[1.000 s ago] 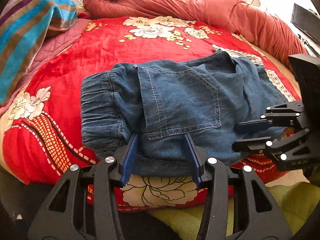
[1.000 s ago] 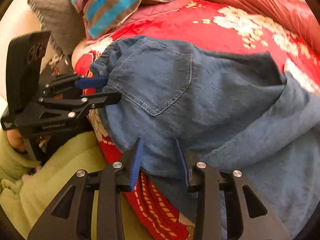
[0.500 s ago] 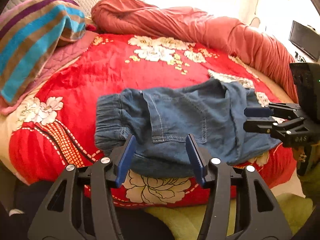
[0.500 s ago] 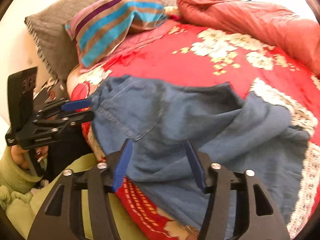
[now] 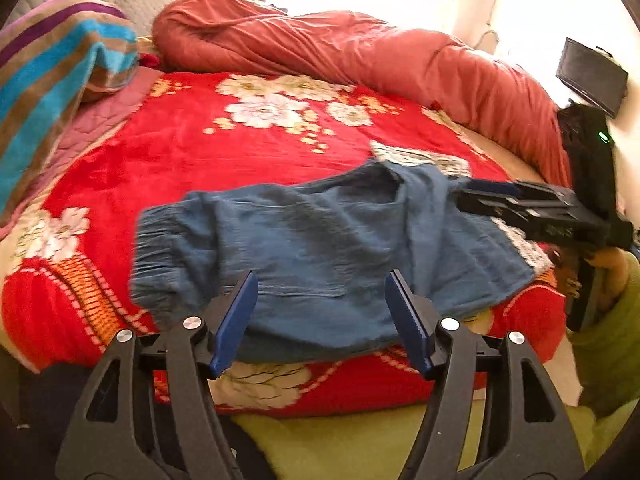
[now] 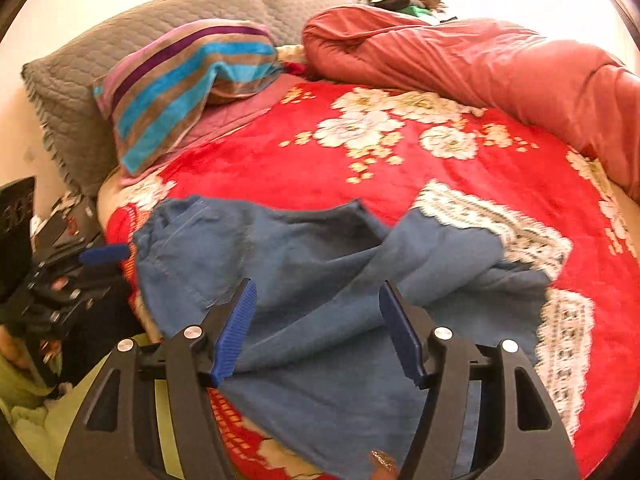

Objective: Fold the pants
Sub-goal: 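Move the right tool to the lace-trimmed hem and close on it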

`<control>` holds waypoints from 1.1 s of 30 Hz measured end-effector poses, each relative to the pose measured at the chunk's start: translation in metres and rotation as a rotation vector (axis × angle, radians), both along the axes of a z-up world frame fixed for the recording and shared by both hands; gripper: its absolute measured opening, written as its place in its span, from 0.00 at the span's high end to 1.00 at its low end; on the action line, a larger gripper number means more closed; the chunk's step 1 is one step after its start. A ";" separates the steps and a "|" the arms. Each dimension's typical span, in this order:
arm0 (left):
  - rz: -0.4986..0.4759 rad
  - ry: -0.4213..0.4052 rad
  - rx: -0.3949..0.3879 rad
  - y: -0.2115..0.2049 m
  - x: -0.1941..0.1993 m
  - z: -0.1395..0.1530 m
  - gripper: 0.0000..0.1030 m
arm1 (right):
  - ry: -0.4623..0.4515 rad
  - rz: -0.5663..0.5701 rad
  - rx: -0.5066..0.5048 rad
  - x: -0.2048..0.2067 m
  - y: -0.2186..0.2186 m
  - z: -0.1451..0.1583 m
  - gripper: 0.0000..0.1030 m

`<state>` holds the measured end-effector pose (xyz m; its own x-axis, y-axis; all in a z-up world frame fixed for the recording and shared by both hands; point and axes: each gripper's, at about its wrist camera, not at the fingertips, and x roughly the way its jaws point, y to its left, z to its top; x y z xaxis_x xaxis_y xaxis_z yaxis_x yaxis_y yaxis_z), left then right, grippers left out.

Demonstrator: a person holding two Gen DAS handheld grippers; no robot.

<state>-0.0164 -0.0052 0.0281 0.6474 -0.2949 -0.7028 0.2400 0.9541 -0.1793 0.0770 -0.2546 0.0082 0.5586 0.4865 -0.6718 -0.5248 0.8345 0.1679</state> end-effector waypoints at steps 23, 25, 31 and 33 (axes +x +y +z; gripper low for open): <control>-0.262 0.242 -0.097 -0.104 0.083 -0.050 0.44 | 0.141 -0.200 -0.158 0.188 0.013 -0.047 0.39; -0.250 0.246 -0.096 -0.106 0.088 -0.057 0.43 | 0.159 -0.217 -0.171 0.197 0.015 -0.055 0.39; -0.251 0.240 -0.111 -0.104 0.087 -0.066 0.43 | 0.174 -0.223 -0.215 0.213 0.023 -0.069 0.40; -0.252 0.239 -0.112 -0.104 0.087 -0.067 0.43 | 0.170 -0.227 -0.229 0.217 0.022 -0.073 0.52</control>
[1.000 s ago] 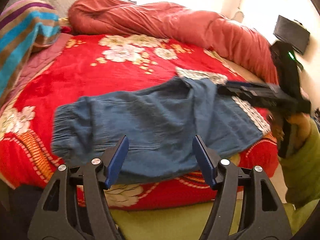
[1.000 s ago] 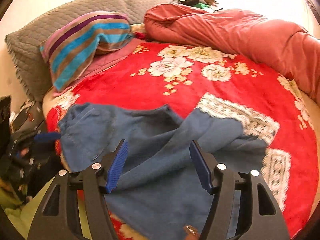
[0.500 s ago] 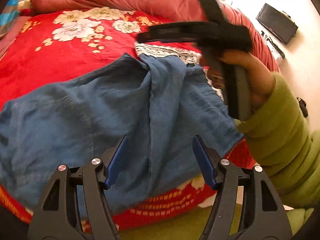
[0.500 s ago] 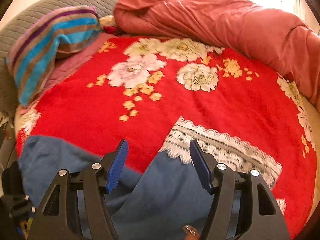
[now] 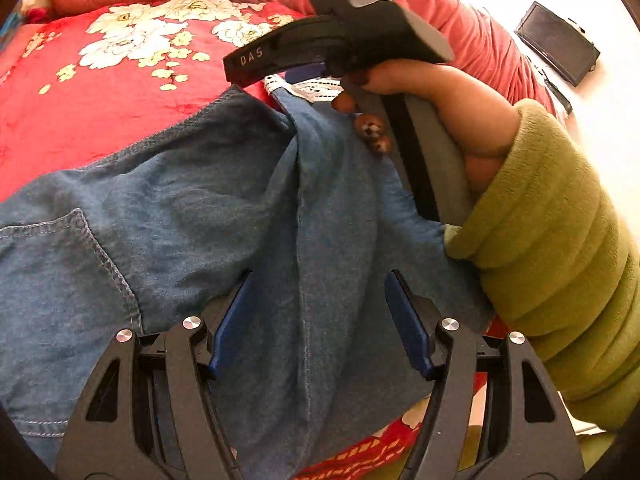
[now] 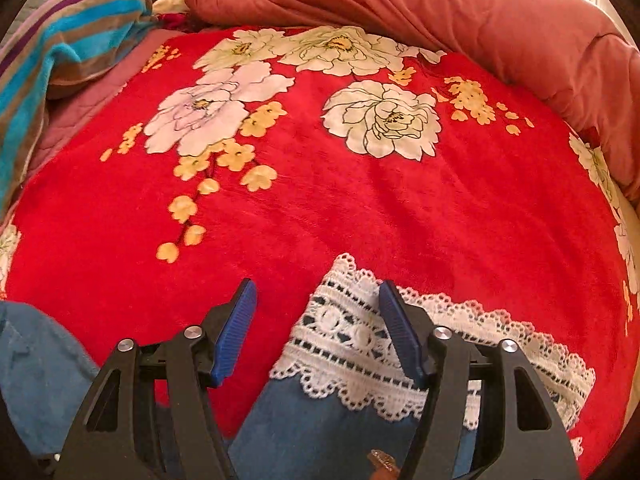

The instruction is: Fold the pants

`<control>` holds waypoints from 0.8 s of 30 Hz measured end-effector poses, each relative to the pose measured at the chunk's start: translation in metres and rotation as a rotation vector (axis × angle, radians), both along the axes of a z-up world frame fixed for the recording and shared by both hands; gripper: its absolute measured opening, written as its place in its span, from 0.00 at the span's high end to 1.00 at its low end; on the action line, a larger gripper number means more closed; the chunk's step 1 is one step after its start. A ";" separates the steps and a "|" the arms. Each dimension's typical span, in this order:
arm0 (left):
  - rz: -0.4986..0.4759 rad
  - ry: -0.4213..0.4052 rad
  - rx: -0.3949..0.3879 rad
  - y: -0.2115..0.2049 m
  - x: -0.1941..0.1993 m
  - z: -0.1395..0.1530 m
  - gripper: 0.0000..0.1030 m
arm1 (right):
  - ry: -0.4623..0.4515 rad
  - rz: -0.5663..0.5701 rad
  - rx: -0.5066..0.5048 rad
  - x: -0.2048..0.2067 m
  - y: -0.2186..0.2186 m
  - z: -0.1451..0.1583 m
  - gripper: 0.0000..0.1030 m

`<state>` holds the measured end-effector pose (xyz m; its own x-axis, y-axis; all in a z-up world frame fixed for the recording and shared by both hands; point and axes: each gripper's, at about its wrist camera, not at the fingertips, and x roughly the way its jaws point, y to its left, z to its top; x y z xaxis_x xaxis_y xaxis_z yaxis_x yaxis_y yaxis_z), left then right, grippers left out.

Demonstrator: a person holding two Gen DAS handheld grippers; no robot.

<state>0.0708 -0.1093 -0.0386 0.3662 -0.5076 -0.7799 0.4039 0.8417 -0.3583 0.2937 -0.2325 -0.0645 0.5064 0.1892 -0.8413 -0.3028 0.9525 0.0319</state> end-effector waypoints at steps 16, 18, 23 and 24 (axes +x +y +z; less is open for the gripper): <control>0.013 -0.028 0.020 -0.002 -0.009 0.005 0.37 | -0.153 -0.105 0.240 -0.069 -0.100 0.067 0.91; 0.014 -0.051 0.045 -0.005 -0.012 0.008 0.37 | -0.187 -0.141 0.262 -0.089 -0.123 0.079 0.91; 0.008 -0.111 0.087 -0.008 -0.016 0.017 0.58 | -0.230 -0.217 0.301 -0.138 -0.170 0.096 0.91; 0.004 -0.127 0.100 -0.009 -0.017 0.019 0.71 | -0.234 -0.227 0.303 -0.149 -0.177 0.098 0.91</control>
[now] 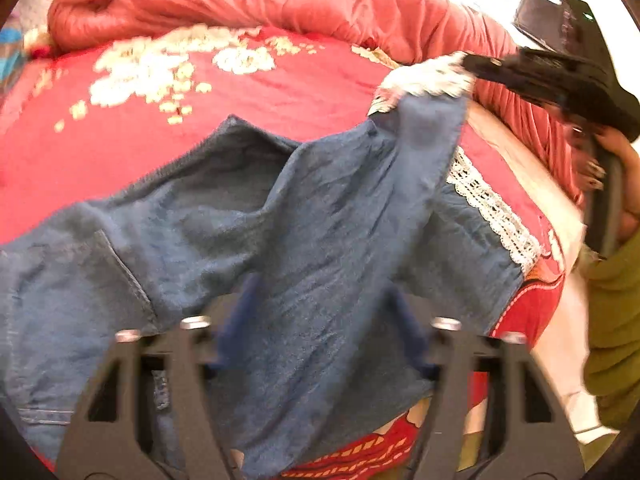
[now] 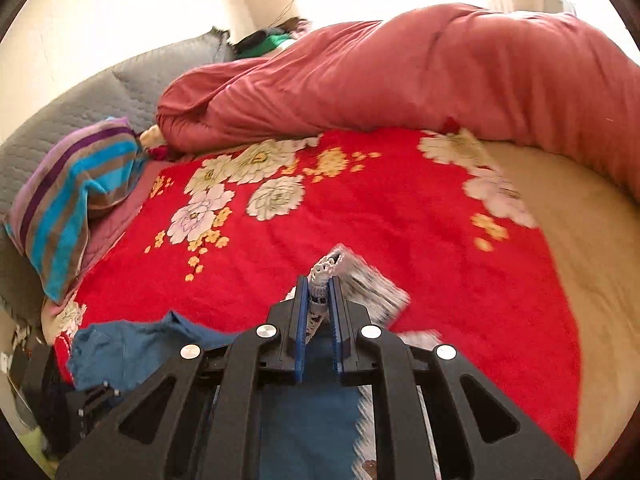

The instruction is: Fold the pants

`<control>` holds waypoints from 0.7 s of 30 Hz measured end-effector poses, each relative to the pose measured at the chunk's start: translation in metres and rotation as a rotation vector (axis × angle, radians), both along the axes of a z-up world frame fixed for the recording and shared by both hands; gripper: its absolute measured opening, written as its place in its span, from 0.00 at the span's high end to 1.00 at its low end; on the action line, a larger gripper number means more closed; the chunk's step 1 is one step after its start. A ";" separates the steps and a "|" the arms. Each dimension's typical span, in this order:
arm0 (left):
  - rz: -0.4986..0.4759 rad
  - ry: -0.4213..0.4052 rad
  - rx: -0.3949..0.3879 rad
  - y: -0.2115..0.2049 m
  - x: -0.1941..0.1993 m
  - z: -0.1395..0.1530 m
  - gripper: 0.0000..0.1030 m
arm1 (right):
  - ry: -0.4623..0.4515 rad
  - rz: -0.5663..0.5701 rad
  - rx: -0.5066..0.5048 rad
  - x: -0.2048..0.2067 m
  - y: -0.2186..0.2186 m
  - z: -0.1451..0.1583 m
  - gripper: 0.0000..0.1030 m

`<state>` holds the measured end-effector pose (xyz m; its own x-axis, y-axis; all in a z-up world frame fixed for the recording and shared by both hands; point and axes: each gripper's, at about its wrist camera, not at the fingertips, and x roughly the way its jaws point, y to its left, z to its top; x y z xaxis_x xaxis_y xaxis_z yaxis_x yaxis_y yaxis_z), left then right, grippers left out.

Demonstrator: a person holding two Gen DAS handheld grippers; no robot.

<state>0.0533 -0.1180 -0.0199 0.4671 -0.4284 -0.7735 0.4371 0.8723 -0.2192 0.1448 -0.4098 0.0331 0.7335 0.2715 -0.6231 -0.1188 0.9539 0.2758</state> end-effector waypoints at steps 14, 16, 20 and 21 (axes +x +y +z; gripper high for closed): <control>-0.112 -0.082 0.090 0.000 -0.040 0.014 0.99 | 0.109 -0.082 0.037 -0.118 -0.047 -0.025 0.91; -0.114 -0.071 0.096 0.001 -0.044 0.010 0.99 | 0.158 -0.090 0.036 -0.124 -0.049 -0.041 0.91; -0.129 -0.068 0.127 -0.002 -0.050 0.008 0.99 | 0.224 -0.105 0.063 -0.131 -0.053 -0.065 0.91; -0.132 -0.074 0.135 -0.003 -0.053 0.008 0.99 | 0.232 -0.106 0.071 -0.134 -0.053 -0.069 0.91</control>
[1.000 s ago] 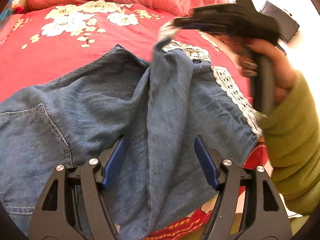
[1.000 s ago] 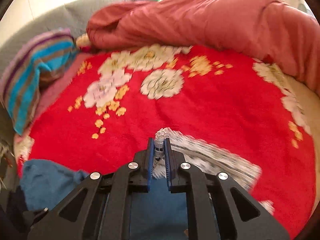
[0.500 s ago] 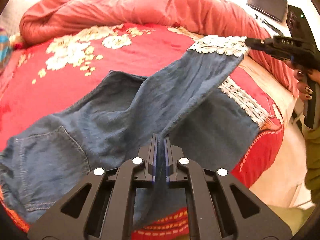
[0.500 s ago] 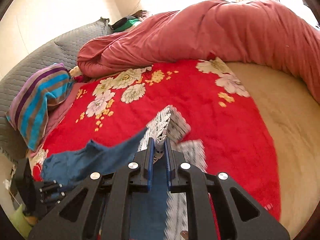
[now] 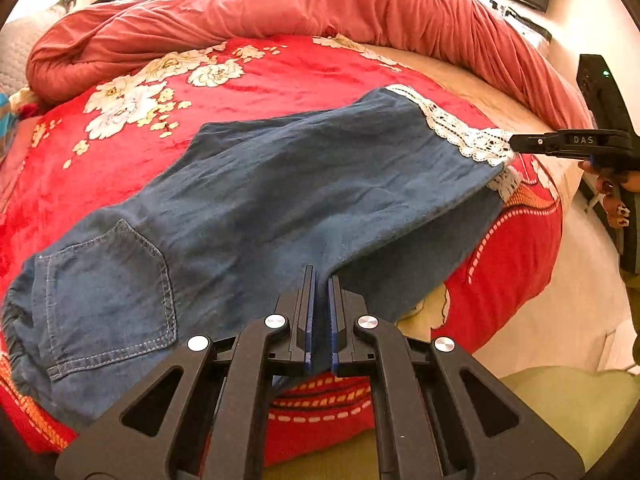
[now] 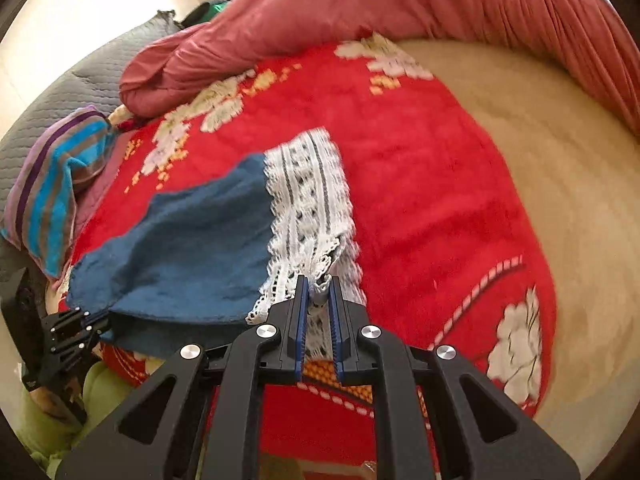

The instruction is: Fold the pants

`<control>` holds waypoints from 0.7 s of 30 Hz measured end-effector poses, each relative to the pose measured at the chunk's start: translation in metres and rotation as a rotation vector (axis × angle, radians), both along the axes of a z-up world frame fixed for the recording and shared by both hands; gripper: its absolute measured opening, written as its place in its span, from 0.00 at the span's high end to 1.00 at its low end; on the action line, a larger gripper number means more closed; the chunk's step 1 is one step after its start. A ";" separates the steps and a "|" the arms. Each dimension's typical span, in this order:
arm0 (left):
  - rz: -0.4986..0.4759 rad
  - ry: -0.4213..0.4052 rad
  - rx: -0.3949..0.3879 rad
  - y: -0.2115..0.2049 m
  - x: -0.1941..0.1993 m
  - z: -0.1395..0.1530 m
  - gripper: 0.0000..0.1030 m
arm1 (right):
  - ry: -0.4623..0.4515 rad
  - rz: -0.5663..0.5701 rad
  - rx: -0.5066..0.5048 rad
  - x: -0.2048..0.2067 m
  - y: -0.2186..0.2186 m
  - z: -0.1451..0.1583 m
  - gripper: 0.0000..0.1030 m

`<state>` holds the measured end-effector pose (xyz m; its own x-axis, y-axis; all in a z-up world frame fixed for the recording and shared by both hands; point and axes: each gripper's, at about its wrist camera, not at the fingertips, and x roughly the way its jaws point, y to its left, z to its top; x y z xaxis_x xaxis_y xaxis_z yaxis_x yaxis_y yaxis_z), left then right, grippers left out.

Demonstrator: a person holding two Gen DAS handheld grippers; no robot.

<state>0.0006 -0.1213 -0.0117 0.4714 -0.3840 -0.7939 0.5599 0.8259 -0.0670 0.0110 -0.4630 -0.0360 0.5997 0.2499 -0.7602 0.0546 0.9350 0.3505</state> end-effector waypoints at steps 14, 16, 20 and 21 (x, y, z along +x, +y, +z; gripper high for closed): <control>0.008 -0.005 0.040 0.008 -0.014 -0.001 0.99 | 0.035 0.015 0.020 -0.013 -0.006 -0.013 0.91; 0.008 0.007 0.040 0.007 -0.013 -0.003 0.99 | 0.038 0.019 -0.008 -0.013 -0.004 -0.015 0.90; 0.008 0.022 0.052 0.005 -0.012 -0.008 0.99 | -0.042 0.023 -0.142 -0.020 0.003 0.001 0.88; 0.010 0.023 0.053 0.005 -0.011 -0.008 0.99 | -0.074 0.045 -0.190 -0.023 0.009 0.007 0.87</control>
<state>-0.0107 -0.1166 -0.0194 0.4562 -0.3369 -0.8236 0.5507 0.8339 -0.0361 -0.0121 -0.4543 -0.0291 0.6472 0.1339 -0.7504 -0.0077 0.9855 0.1692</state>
